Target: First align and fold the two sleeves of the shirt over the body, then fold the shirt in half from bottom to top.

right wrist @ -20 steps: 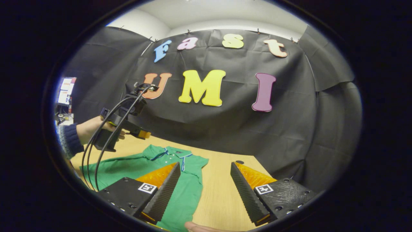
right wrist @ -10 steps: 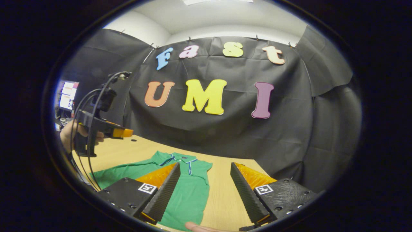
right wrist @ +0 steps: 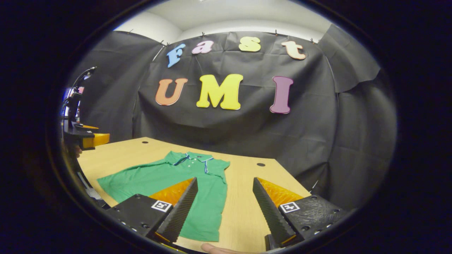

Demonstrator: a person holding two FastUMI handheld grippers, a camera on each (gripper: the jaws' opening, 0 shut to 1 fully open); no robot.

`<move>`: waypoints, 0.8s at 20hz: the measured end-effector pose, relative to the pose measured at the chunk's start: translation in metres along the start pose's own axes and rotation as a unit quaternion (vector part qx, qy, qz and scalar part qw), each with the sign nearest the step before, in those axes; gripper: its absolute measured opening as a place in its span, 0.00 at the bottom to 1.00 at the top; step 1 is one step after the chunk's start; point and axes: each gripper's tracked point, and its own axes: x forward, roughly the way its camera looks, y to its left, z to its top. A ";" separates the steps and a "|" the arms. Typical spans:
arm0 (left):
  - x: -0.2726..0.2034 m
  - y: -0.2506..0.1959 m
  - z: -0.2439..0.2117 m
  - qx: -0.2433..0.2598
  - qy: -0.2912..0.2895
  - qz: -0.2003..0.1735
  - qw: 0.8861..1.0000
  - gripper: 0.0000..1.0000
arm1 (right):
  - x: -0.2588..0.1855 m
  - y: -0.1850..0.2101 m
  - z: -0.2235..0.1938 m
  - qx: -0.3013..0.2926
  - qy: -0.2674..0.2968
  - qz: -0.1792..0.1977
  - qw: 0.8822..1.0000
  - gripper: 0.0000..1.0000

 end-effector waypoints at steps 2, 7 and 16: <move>-0.008 0.004 -0.015 0.001 0.006 0.000 1.000 1.00 | -0.001 0.000 -0.013 -0.002 0.011 0.000 1.000 0.95; -0.011 0.010 -0.089 0.017 0.074 -0.004 0.997 1.00 | -0.005 0.008 -0.068 -0.016 0.066 0.013 0.998 0.95; -0.017 -0.011 -0.160 -0.038 0.135 -0.054 0.989 1.00 | -0.007 0.007 -0.141 0.037 0.148 0.009 0.988 0.95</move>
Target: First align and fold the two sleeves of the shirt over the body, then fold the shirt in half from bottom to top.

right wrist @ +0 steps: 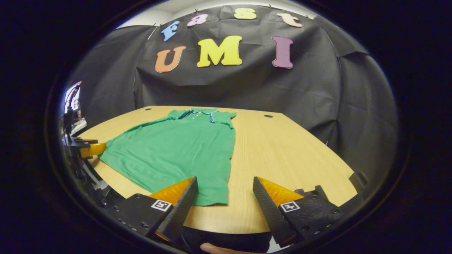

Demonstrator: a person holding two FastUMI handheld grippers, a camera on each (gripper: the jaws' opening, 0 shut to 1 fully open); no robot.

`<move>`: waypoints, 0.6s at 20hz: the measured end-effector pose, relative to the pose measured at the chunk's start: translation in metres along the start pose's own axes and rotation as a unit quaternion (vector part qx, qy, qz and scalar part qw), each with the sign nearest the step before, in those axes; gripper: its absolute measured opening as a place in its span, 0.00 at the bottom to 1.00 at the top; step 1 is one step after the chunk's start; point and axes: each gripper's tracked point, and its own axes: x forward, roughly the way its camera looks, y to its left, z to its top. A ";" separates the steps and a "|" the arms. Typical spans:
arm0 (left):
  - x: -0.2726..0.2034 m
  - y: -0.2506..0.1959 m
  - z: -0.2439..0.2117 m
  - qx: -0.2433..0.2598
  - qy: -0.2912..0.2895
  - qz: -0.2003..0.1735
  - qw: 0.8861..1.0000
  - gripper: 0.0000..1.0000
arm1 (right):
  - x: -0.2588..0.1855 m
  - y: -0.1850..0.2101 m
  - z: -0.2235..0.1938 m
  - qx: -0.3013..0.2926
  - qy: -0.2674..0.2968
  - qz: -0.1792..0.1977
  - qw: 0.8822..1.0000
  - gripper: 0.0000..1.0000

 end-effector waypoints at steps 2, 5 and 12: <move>0.000 0.000 0.002 0.003 -0.013 0.006 1.000 1.00 | 0.006 -0.001 -0.010 0.002 0.010 0.000 1.000 0.95; 0.000 0.000 0.001 0.007 -0.024 0.012 1.000 1.00 | 0.010 0.003 -0.010 0.029 0.006 0.012 0.999 0.95; 0.008 -0.016 0.004 0.011 -0.012 0.003 1.000 0.53 | 0.019 0.028 -0.006 0.026 -0.008 0.048 0.999 0.63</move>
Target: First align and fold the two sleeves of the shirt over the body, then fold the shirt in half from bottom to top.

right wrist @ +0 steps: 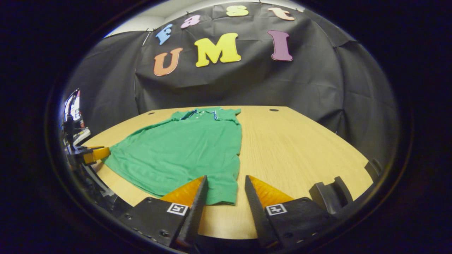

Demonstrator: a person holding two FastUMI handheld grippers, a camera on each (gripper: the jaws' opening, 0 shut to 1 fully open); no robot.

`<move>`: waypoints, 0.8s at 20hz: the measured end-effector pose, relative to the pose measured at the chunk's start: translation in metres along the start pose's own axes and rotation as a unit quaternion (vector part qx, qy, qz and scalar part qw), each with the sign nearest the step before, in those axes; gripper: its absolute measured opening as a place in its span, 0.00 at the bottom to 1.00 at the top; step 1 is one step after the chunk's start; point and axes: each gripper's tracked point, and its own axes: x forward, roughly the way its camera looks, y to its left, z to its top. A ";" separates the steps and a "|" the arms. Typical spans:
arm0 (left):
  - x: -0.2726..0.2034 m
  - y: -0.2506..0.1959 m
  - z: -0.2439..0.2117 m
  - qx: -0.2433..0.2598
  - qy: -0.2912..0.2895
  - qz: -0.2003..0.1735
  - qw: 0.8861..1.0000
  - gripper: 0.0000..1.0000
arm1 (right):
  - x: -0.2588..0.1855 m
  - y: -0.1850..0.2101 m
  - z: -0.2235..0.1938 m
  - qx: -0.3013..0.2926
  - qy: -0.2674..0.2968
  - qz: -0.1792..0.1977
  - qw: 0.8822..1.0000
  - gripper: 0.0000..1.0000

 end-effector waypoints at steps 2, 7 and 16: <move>0.001 -0.005 0.001 0.005 0.000 -0.006 1.000 0.22 | 0.000 0.006 -0.002 0.004 -0.002 0.012 1.000 0.27; -0.002 -0.004 0.005 -0.001 -0.005 -0.005 1.000 0.10 | -0.004 0.003 0.002 -0.047 -0.010 0.000 0.999 0.00; -0.013 -0.009 0.067 0.039 -0.074 0.002 0.996 0.09 | -0.020 0.003 0.048 -0.073 -0.053 -0.003 0.996 0.00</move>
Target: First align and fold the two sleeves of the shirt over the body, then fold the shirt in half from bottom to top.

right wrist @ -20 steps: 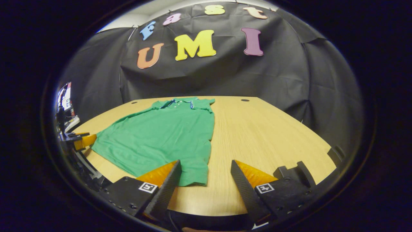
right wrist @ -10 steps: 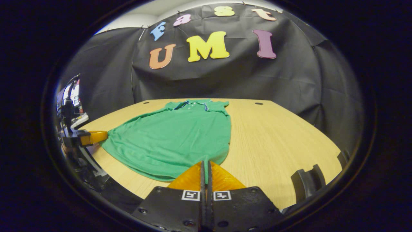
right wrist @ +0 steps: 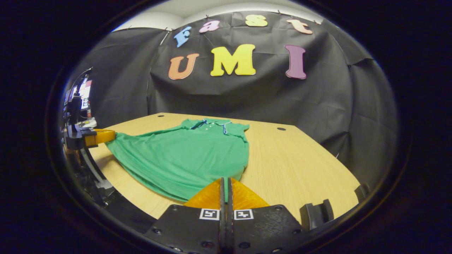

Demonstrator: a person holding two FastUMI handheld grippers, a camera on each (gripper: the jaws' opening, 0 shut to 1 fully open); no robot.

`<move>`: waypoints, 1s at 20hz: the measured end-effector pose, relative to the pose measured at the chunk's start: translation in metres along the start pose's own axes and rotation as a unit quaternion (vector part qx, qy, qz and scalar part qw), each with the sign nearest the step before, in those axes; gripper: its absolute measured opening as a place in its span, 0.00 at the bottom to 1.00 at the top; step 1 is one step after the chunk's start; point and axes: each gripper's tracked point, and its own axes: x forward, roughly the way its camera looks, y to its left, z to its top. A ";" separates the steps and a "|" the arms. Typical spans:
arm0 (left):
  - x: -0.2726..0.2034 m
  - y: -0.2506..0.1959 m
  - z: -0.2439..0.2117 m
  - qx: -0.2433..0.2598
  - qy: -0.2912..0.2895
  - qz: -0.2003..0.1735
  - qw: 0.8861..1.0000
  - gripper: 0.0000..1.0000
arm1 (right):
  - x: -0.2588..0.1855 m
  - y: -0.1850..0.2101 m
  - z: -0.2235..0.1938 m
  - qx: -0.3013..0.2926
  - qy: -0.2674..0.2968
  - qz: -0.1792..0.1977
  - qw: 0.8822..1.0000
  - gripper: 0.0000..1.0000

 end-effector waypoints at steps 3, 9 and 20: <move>0.007 0.000 0.019 -0.002 -0.011 0.000 1.000 0.09 | 0.002 -0.003 0.028 -0.012 -0.022 -0.007 1.000 0.00; 0.035 0.001 0.079 -0.011 -0.046 -0.006 0.999 0.10 | 0.026 -0.028 0.105 -0.014 -0.082 -0.038 0.996 0.00; 0.137 0.012 0.159 -0.012 -0.075 -0.001 0.997 0.10 | 0.124 -0.043 0.215 -0.032 -0.141 -0.052 0.988 0.00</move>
